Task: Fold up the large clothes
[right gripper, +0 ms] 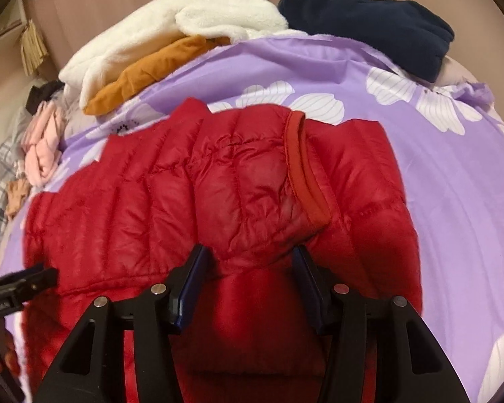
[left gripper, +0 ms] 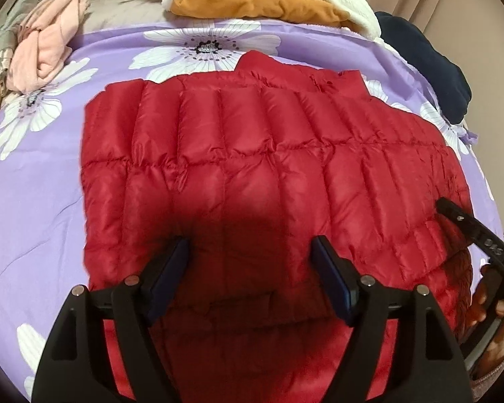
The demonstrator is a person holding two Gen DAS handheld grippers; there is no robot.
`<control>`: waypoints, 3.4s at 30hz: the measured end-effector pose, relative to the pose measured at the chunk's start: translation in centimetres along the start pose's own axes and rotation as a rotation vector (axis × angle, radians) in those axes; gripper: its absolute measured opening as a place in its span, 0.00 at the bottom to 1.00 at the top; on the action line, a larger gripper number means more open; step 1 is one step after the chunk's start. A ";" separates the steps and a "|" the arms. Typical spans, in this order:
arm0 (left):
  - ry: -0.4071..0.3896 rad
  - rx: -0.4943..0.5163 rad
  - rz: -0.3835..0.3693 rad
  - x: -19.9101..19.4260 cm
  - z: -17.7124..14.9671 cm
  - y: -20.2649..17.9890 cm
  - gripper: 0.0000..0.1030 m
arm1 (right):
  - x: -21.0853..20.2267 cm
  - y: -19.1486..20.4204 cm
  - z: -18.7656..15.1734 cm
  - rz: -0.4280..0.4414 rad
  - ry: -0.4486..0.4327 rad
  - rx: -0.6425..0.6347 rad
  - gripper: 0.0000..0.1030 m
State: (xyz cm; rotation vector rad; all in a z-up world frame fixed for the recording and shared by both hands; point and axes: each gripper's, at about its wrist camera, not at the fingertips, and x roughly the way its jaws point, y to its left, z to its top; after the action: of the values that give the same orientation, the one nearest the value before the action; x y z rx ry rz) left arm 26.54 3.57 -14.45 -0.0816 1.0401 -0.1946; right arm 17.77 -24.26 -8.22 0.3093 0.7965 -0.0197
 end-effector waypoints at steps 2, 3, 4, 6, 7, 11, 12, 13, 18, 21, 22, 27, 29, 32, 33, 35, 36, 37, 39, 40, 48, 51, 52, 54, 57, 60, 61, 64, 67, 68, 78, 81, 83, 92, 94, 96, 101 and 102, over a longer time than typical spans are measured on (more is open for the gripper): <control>-0.004 0.007 0.009 -0.9 -0.6 -0.4 0.75 | -1.8 0.0 -0.4 0.022 -0.024 0.006 0.51; -0.008 0.013 0.008 -1.5 -1.1 -0.6 0.75 | -2.6 0.0 -0.8 0.020 -0.030 0.011 0.51; -0.013 0.017 0.007 -2.0 -1.5 -0.7 0.75 | -3.1 -0.1 -0.9 0.025 -0.033 0.016 0.52; -0.022 0.031 0.007 -3.3 -2.8 -1.1 0.76 | -4.5 -0.6 -1.8 0.045 -0.034 0.034 0.52; -0.025 0.035 0.010 -3.8 -3.4 -1.2 0.77 | -5.0 -0.7 -2.2 0.048 -0.030 0.039 0.53; -0.029 0.047 0.036 -5.9 -6.3 -1.2 0.77 | -7.6 -1.9 -4.7 0.042 -0.015 0.061 0.53; -0.029 0.047 0.049 -6.4 -7.1 -1.0 0.77 | -8.1 -2.2 -5.1 0.043 -0.011 0.068 0.53; -0.031 0.046 0.057 -6.8 -7.7 -0.8 0.77 | -8.3 -2.3 -5.4 0.042 -0.009 0.076 0.53; -0.032 0.014 0.067 -8.6 -10.9 -0.2 0.77 | -10.3 -3.5 -7.9 0.042 0.011 0.109 0.53; -0.024 0.003 0.079 -9.3 -12.8 0.1 0.77 | -10.6 -4.0 -9.1 0.054 0.036 0.131 0.53; -0.020 -0.001 0.080 -9.4 -13.3 0.2 0.78 | -10.8 -4.1 -9.6 0.054 0.042 0.138 0.53; 0.015 -0.012 0.098 -9.5 -16.1 0.9 0.78 | -11.4 -4.0 -11.0 0.053 0.064 0.141 0.53; 0.032 -0.026 0.095 -9.4 -17.3 1.2 0.78 | -11.4 -4.0 -11.5 0.051 0.074 0.143 0.54; 0.053 -0.052 0.073 -9.2 -18.7 1.7 0.78 | -11.3 -4.1 -12.0 0.052 0.089 0.150 0.54; 0.059 -0.056 0.071 -9.2 -19.1 1.7 0.78 | -11.2 -4.1 -12.1 0.050 0.095 0.149 0.54; 0.063 -0.062 0.065 -9.2 -19.6 1.8 0.79 | -11.3 -4.0 -12.4 0.048 0.099 0.147 0.54; 0.065 -0.068 0.057 -9.3 -19.9 1.9 0.80 | -11.4 -4.0 -12.6 0.048 0.101 0.147 0.54; 0.068 -0.077 0.046 -9.4 -20.0 2.1 0.81 | -11.4 -4.0 -12.7 0.048 0.104 0.145 0.54; 0.073 -0.096 0.020 -9.7 -20.4 2.5 0.81 | -11.4 -4.1 -12.9 0.047 0.109 0.143 0.54; 0.074 -0.103 0.013 -9.9 -20.5 2.6 0.81 | -11.4 -4.1 -13.0 0.048 0.113 0.141 0.54; 0.095 -0.179 -0.045 -10.8 -22.3 4.2 0.81 | -11.9 -4.8 -13.8 0.055 0.146 0.150 0.54; 0.100 -0.190 -0.066 -11.2 -22.8 4.6 0.81 | -12.2 -4.9 -14.0 0.048 0.149 0.151 0.54; 0.101 -0.192 -0.074 -11.3 -23.0 4.6 0.81 | -12.4 -5.0 -14.1 0.047 0.149 0.152 0.54; 0.101 -0.197 -0.083 -11.4 -23.2 4.7 0.81 | -12.6 -5.3 -14.3 0.046 0.151 0.161 0.54; 0.104 -0.217 -0.101 -11.5 -23.5 5.1 0.82 | -12.9 -5.9 -14.5 0.041 0.160 0.180 0.54; 0.105 -0.229 -0.121 -11.6 -23.5 5.3 0.83 | -13.1 -6.6 -15.0 0.049 0.170 0.204 0.54; 0.105 -0.232 -0.127 -11.6 -23.5 5.3 0.84 | -13.1 -6.8 -15.2 0.061 0.177 0.214 0.54; 0.107 -0.246 -0.152 -11.7 -23.8 5.6 0.86 | -13.1 -7.1 -15.8 0.108 0.200 0.242 0.54; 0.109 -0.263 -0.171 -11.9 -24.0 5.9 0.86 | -12.7 -6.9 -16.5 0.157 0.229 0.255 0.54; 0.109 -0.267 -0.176 -11.9 -24.0 6.0 0.86 | -12.5 -6.8 -16.6 0.167 0.234 0.256 0.54; 0.096 -0.344 -0.222 -12.6 -24.1 7.9 0.86 | -12.8 -7.1 -16.3 0.176 0.209 0.271 0.61; 0.091 -0.377 -0.245 -12.6 -24.0 8.7 0.86 | -13.2 -8.0 -16.3 0.181 0.196 0.300 0.61; 0.096 -0.383 -0.253 -12.4 -23.9 8.7 0.87 | -13.0 -8.2 -16.5 0.193 0.204 0.311 0.61; 0.109 -0.330 -0.267 -11.9 -23.7 7.0 0.93 | -12.1 -6.8 -16.6 0.247 0.235 0.279 0.61; 0.117 -0.330 -0.296 -11.8 -23.8 6.7 0.93 | -12.1 -7.0 -16.6 0.260 0.238 0.287 0.61; 0.129 -0.331 -0.324 -11.7 -24.0 6.4 0.93 | -12.1 -7.2 -16.7 0.282 0.245 0.303 0.61; 0.153 -0.336 -0.390 -11.9 -24.5 6.3 0.93 | -12.5 -7.3 -17.3 0.344 0.276 0.327 0.61; 0.158 -0.339 -0.406 -12.0 -24.6 6.2 0.93 | -12.7 -7.2 -17.4 0.361 0.284 0.326 0.61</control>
State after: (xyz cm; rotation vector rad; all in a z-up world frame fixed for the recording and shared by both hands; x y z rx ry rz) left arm 0.21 12.65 -17.71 -0.5946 1.1991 -0.3955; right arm -4.28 -27.46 -12.63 0.7737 1.0097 0.2398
